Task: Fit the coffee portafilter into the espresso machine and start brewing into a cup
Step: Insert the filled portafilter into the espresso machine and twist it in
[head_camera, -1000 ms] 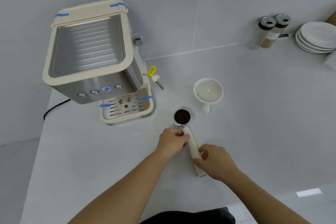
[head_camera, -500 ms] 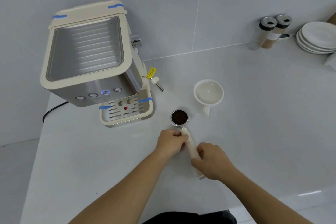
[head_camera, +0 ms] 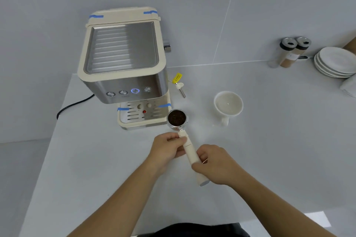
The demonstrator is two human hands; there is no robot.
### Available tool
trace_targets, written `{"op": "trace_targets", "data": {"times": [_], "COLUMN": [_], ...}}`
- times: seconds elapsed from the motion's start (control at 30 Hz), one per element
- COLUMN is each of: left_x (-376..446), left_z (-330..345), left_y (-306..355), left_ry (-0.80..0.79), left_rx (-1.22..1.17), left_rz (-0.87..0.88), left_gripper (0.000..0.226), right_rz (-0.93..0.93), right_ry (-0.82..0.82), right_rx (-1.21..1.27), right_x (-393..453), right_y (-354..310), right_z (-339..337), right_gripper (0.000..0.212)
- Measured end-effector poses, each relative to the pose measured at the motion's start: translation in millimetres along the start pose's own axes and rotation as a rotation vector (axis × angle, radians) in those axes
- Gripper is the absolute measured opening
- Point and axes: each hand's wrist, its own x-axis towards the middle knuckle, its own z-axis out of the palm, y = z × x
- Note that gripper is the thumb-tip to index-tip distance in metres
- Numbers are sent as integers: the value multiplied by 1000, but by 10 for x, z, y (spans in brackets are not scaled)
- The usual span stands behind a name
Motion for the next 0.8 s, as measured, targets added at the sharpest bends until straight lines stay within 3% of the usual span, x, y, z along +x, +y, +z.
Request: {"op": "trace_targets", "data": {"times": [0.17, 0.33, 0.57, 0.8], "left_x": [-113, -248, -353, -446], "left_z": [-290, -520, -855, -1050], "left_y": [116, 167, 202, 315], "left_ry": [-11, -43, -24, 22], "left_rx": [-11, 27, 126, 290], "left_rz": [34, 51, 58, 104], "left_gripper": [17, 19, 12, 16], "right_rz": [-2, 41, 26, 5], "right_ry": [-69, -224, -358, -373], "right_rx": [209, 473, 556, 571], "right_x": [2, -3, 5, 56], "right_y": [-190, -387, -598, -760], "right_z": [141, 268, 460, 539], "right_gripper": [31, 21, 23, 23]}}
